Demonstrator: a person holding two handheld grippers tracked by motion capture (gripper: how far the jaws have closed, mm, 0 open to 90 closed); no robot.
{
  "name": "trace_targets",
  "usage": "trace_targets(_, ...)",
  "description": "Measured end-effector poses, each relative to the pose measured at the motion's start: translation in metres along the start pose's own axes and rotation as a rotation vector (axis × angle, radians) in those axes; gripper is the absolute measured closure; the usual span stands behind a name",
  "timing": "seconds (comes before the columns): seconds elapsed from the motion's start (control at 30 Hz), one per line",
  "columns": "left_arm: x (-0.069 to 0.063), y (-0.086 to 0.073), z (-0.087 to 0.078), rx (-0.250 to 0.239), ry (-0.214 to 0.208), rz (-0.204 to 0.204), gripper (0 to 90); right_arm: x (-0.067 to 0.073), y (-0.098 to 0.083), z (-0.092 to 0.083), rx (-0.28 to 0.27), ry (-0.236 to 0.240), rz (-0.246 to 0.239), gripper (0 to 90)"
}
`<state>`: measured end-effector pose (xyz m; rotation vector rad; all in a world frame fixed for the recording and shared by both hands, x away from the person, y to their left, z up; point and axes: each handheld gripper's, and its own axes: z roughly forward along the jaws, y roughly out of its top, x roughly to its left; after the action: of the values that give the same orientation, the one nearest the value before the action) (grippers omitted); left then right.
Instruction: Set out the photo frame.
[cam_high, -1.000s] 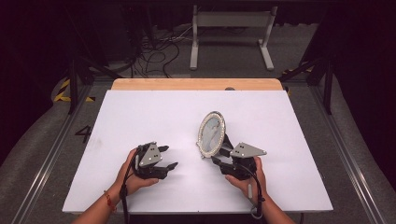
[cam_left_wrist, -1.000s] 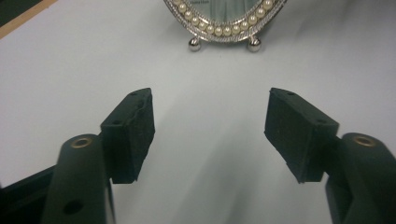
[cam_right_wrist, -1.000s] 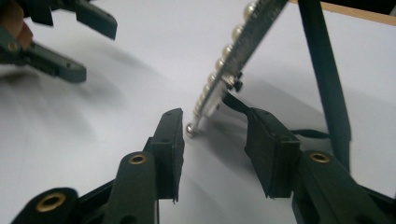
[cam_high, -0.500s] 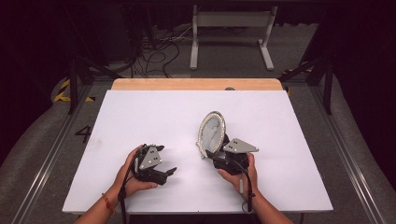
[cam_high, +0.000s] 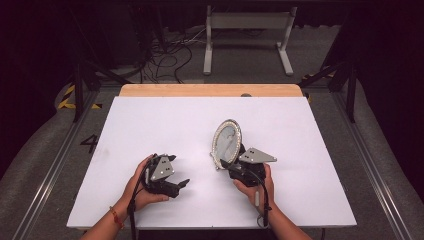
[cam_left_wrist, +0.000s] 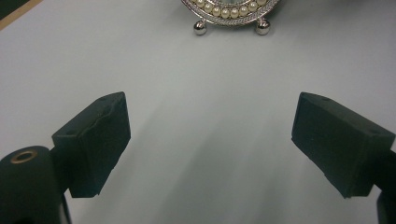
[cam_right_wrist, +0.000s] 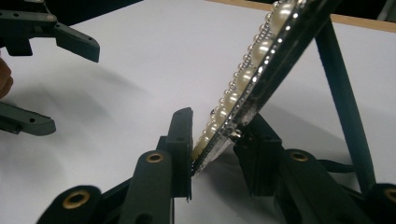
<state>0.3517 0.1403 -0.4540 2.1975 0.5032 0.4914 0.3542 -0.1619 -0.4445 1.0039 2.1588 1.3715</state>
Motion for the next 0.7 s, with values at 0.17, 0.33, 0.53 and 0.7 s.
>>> trace_targets(0.17,0.0,0.002,0.002,0.003,-0.008,0.006,12.3,-0.005,0.0,-0.001,0.013,0.033,0.01,69.1)
trace_targets(0.33,0.0,0.007,0.006,-0.015,-0.008,0.009,12.1,-0.009,0.002,-0.003,0.031,0.064,0.011,70.8)
trace_targets(0.53,-0.002,0.022,0.014,-0.047,-0.018,0.022,12.2,-0.015,0.004,-0.004,0.058,0.107,0.01,73.2)
trace_targets(0.7,0.002,0.029,0.026,-0.073,-0.037,-0.011,12.3,-0.019,0.006,-0.006,0.071,0.138,0.008,75.1)
